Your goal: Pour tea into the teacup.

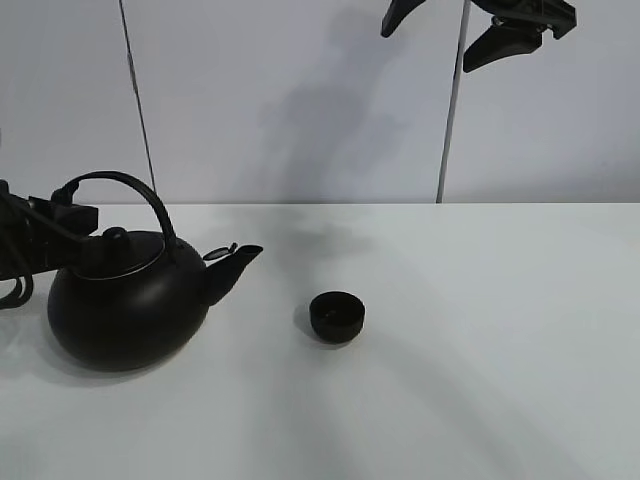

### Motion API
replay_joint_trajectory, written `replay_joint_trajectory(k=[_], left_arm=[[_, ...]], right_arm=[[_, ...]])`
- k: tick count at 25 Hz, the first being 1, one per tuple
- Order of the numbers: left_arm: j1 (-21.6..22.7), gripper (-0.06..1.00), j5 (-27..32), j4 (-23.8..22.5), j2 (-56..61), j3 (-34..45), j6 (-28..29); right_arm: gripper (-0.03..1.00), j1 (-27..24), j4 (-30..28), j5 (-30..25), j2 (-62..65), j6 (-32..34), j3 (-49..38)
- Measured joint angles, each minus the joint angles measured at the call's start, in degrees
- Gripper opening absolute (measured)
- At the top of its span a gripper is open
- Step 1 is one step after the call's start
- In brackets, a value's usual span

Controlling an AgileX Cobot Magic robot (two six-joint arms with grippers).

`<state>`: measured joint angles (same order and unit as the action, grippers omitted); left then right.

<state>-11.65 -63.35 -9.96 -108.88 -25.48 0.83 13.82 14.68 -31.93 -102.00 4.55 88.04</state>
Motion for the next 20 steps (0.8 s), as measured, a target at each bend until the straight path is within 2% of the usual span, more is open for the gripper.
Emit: replay_joint_trajectory(k=[8, 13, 20], left_arm=[[-2.30, 0.11, 1.46, 0.44, 0.46, -0.96, -1.79], [-4.45, 0.10, 7.75, -0.93, 2.47, -4.92, -3.46], [-4.66, 0.10, 15.50, -4.86, 3.75, -10.71, -5.45]], right_arm=[[0.61, 0.00, 0.11, 0.00, 0.00, 0.00, 0.00], [0.61, 0.00, 0.11, 0.04, 0.00, 0.00, 0.00], [0.61, 0.00, 0.11, 0.20, 0.00, 0.00, 0.00]])
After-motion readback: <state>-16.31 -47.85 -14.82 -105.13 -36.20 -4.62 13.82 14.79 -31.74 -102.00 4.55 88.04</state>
